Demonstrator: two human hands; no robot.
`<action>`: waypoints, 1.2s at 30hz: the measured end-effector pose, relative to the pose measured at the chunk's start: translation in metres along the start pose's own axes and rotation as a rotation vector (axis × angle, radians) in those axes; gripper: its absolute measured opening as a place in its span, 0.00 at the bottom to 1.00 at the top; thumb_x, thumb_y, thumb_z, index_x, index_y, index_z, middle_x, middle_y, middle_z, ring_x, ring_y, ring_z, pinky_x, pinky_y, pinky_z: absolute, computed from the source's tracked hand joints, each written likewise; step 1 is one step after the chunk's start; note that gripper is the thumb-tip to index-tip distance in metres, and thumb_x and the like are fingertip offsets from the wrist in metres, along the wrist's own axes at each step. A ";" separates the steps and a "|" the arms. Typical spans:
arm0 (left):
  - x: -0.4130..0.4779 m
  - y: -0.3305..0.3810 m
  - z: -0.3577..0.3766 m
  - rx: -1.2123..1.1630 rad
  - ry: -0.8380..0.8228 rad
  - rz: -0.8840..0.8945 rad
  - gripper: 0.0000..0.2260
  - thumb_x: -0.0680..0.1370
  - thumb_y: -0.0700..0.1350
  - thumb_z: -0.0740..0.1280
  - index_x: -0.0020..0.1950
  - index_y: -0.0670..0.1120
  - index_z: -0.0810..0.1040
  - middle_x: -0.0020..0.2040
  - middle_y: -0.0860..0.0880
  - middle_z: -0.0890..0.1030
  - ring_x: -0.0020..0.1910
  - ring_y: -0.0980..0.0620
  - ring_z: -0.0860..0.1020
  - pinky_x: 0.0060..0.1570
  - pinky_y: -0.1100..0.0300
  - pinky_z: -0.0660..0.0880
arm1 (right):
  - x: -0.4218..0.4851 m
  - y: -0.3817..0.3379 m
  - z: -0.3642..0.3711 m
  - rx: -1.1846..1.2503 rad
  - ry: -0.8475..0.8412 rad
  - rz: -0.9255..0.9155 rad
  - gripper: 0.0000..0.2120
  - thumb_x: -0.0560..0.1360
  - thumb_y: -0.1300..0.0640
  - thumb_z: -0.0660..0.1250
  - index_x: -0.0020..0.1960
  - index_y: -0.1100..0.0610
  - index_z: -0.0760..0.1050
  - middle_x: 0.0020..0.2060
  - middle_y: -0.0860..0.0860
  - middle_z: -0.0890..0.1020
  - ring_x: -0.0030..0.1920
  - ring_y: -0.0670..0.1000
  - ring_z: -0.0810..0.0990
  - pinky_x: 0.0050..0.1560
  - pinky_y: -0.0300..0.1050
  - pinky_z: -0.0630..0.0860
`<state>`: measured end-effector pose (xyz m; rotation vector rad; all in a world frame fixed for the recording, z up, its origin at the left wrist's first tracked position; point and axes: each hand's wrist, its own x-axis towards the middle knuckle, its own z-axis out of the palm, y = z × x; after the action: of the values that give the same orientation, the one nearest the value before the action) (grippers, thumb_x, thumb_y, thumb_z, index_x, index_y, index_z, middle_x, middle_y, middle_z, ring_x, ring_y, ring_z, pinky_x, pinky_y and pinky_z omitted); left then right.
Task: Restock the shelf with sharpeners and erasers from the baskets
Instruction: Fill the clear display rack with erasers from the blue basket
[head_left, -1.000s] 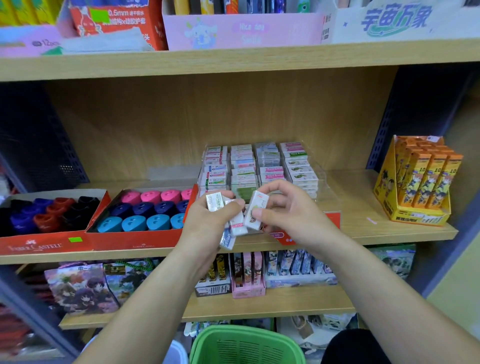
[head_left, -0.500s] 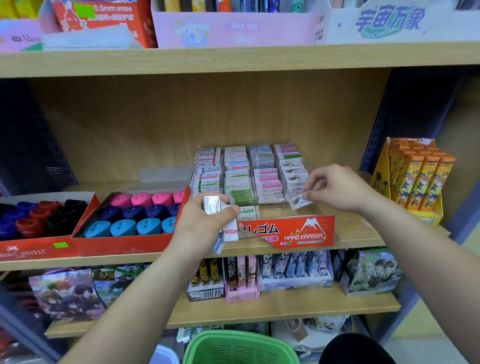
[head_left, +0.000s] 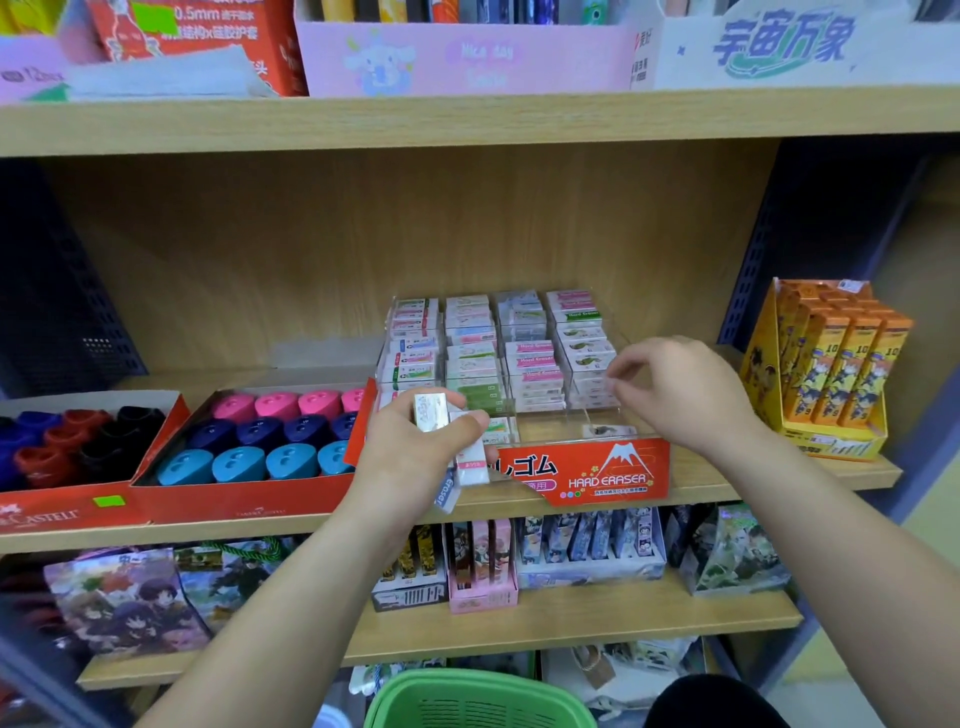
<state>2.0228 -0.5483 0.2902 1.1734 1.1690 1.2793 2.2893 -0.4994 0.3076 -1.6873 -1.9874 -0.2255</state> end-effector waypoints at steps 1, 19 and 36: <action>0.000 0.000 0.001 0.007 0.004 0.009 0.10 0.74 0.43 0.78 0.52 0.47 0.81 0.47 0.40 0.86 0.48 0.39 0.86 0.58 0.35 0.79 | -0.006 -0.007 -0.003 0.100 0.055 -0.006 0.03 0.77 0.50 0.71 0.47 0.47 0.83 0.42 0.40 0.83 0.44 0.41 0.79 0.44 0.45 0.78; -0.022 0.013 -0.003 -0.121 -0.050 0.037 0.14 0.72 0.47 0.75 0.54 0.43 0.82 0.43 0.40 0.85 0.37 0.45 0.82 0.42 0.49 0.82 | -0.064 -0.103 -0.005 1.270 -0.365 0.146 0.13 0.76 0.66 0.71 0.59 0.54 0.80 0.39 0.54 0.83 0.39 0.52 0.84 0.42 0.44 0.82; -0.029 0.003 -0.001 -0.044 -0.083 0.025 0.11 0.75 0.45 0.74 0.54 0.43 0.81 0.39 0.48 0.85 0.38 0.48 0.85 0.39 0.53 0.83 | -0.061 -0.094 0.009 1.359 -0.208 0.210 0.14 0.73 0.68 0.74 0.47 0.50 0.87 0.50 0.49 0.87 0.55 0.51 0.83 0.62 0.51 0.78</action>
<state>2.0226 -0.5778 0.2920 1.2004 1.0642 1.2570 2.2020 -0.5682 0.2897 -0.9435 -1.3866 1.1479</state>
